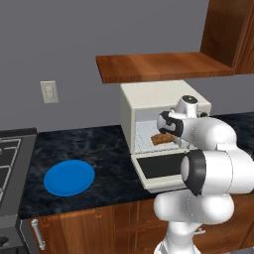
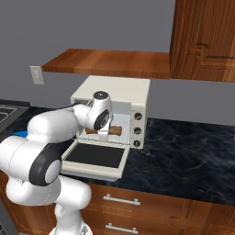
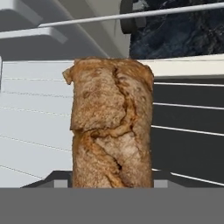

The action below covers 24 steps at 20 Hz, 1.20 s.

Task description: Pull the toaster oven rack outwards. Pick up the baguette from the plate and place it on the toaster oven rack. Close the toaster oven door fully and set the temperature to the lowest setting.

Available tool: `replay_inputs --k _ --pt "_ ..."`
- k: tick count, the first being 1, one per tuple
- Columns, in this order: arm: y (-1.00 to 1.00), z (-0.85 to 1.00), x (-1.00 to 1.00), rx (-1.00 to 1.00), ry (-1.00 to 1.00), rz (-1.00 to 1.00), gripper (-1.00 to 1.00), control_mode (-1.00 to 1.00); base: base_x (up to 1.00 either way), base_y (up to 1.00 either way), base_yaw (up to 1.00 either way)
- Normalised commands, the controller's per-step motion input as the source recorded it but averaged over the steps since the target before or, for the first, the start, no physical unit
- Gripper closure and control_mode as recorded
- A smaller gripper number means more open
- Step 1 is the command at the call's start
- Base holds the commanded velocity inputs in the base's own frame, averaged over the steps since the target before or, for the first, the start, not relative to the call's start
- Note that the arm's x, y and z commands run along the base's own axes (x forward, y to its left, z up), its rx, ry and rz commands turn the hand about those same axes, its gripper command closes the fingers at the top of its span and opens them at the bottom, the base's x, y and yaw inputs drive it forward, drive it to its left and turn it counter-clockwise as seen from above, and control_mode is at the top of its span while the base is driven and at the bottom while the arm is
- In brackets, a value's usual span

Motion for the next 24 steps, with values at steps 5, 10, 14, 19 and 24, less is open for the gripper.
replay_inputs --k 5,10,14,19,24 --pt "-0.07 0.1 -0.08 0.03 -0.19 0.0 -1.0 -1.0 0.0 0.0 0.0" --pt "0.0 0.09 0.0 0.0 -0.18 0.0 -1.0 -1.0 0.0 0.0 0.0" --pt "-0.01 0.08 0.0 0.01 -0.06 0.0 -1.0 -1.0 0.0 0.0 0.0" --pt "-0.18 0.69 -0.36 0.05 0.14 0.0 -1.0 -1.0 0.0 0.0 0.0" --pt "-0.13 0.43 -0.49 0.01 0.32 0.0 -1.0 -1.0 0.0 0.0 0.0"
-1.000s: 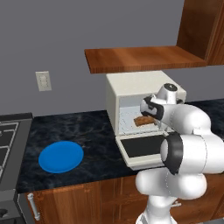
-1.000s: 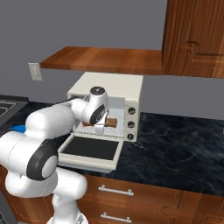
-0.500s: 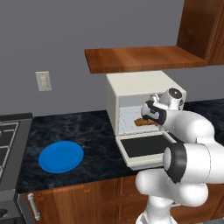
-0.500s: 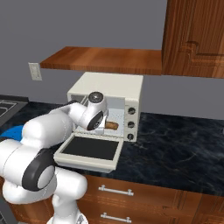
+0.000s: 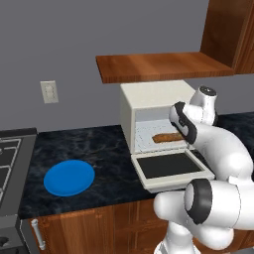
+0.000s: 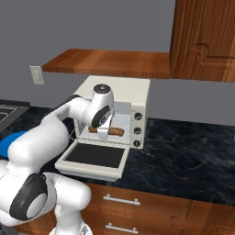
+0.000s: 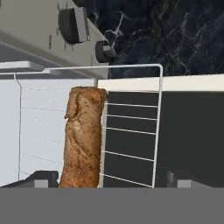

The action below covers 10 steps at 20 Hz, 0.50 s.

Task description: Pull the toaster oven rack outwards. Pick up the baguette from the plate and place it on the toaster oven rack. Close the toaster oven door fully and set the temperature to the lowest setting.

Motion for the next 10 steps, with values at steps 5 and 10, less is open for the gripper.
replay_inputs --k 5,10 --pt "-0.08 0.0 -0.59 0.03 -0.01 -0.36 -1.0 -1.0 0.0 0.0 0.0" --pt "-0.08 0.0 -0.35 0.01 -0.05 -0.11 -1.0 -1.0 0.0 0.0 0.0"
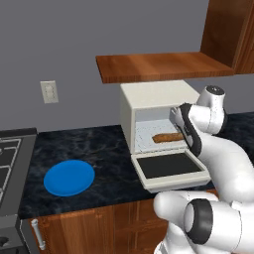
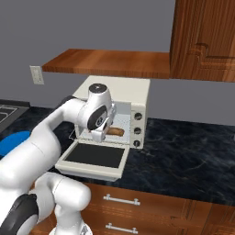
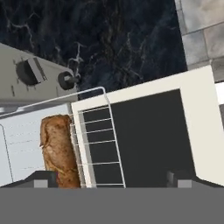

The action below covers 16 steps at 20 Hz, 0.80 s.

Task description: Pull the toaster oven rack outwards. Pick up the baguette from the plate and place it on the toaster oven rack. Close the toaster oven door fully and set the temperature to the lowest setting.

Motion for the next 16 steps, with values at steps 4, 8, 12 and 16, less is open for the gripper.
replay_inputs --k 4,8,12,16 --pt "-0.27 0.0 -0.33 -0.13 0.0 0.33 -1.0 -1.0 0.0 0.0 0.0" --pt "-0.13 0.0 -0.43 -0.15 0.0 0.61 -1.0 -1.0 0.0 0.0 0.0" --pt "-0.01 0.0 -0.36 -0.16 -0.02 0.71 -1.0 -1.0 0.0 0.0 0.0" --pt "0.0 0.0 -0.11 -0.14 -0.01 0.77 -1.0 -1.0 0.0 0.0 0.0"
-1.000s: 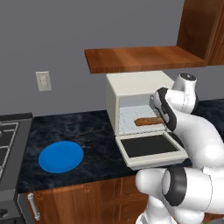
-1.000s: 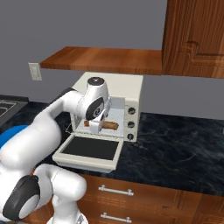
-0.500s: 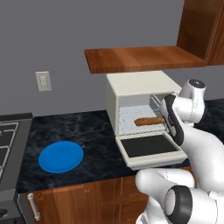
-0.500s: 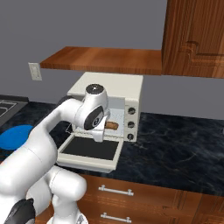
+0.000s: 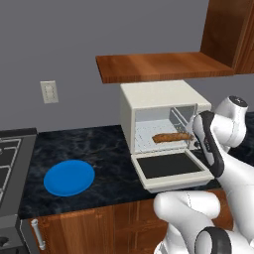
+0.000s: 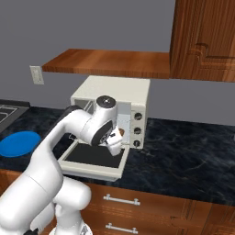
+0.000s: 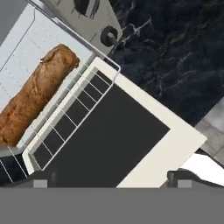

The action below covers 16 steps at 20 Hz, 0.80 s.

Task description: Pull the toaster oven rack outwards. Pick up the baguette from the plate and place it on the toaster oven rack. Close the toaster oven door fully and set the temperature to the lowest setting.

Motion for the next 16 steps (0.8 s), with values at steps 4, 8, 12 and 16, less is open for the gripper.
replay_inputs --k 4,8,12,16 --pt "0.0 0.01 -0.09 -0.25 0.0 0.67 -1.0 -1.0 0.0 0.0 0.0" --pt "0.0 0.02 0.0 -0.2 0.0 0.63 -1.0 -1.0 0.0 0.0 0.0" --pt "0.04 0.0 0.0 -0.11 0.0 0.46 -1.0 -1.0 0.0 0.0 0.0" --pt "0.26 -0.04 0.0 0.0 0.0 0.05 -1.0 -1.0 0.0 0.0 0.0"
